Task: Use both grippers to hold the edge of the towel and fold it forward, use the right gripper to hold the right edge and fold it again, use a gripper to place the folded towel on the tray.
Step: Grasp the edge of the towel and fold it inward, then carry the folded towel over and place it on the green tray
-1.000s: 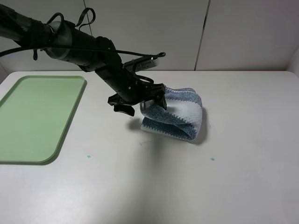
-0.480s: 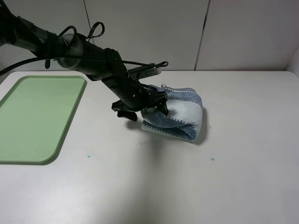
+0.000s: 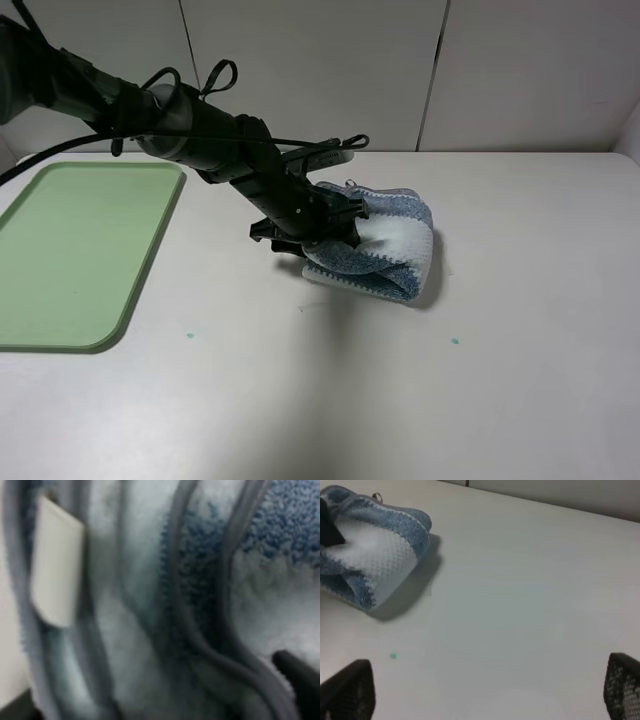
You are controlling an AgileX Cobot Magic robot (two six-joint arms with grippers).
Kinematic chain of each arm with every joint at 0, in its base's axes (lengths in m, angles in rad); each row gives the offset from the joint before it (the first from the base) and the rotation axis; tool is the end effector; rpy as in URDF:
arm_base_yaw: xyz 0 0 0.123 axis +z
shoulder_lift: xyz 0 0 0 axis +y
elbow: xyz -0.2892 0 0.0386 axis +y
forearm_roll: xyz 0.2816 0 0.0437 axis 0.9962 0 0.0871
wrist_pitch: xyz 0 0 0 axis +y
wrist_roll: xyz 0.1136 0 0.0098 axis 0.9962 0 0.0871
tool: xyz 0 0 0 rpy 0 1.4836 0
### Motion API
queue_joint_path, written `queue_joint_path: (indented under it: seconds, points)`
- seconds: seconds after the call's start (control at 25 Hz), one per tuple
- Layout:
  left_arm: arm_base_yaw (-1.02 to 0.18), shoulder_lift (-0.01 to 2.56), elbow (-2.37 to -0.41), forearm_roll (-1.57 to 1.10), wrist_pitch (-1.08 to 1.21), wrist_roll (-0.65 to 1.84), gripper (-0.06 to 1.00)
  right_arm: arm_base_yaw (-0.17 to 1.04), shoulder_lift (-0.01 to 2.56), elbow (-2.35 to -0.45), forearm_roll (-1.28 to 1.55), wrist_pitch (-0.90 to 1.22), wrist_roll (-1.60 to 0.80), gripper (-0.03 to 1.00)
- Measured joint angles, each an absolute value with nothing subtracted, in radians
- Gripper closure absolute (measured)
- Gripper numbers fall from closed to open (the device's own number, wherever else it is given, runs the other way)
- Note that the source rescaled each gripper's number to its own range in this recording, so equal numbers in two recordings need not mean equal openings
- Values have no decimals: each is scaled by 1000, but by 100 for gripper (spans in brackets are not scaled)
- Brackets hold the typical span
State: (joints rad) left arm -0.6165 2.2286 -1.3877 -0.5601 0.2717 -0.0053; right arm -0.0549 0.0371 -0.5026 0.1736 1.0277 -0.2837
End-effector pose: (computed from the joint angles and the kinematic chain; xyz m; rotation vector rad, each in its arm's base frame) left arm 0.3903 -0.2966 0.0534 0.1479 2.6624 -0.6015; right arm 0.0459 0.0144 0.2867 -0.2331 2.0201 -0.0048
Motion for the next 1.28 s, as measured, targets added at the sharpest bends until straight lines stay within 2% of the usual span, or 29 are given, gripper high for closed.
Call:
queue_joint_path:
  seconds: [0.36, 0.44, 1.28]
  points:
    - [-626, 2232, -1388, -563, 246, -5, 77, -55, 37, -503, 174, 1028, -284, -3]
    - [-626, 2232, -1388, -563, 245, 0, 83, -55, 37, -503, 174, 1028, -284, -3]
    - [-608, 2176, -1388, -472, 295, 20, 83, -55, 37, -503, 174, 1028, -284, -3]
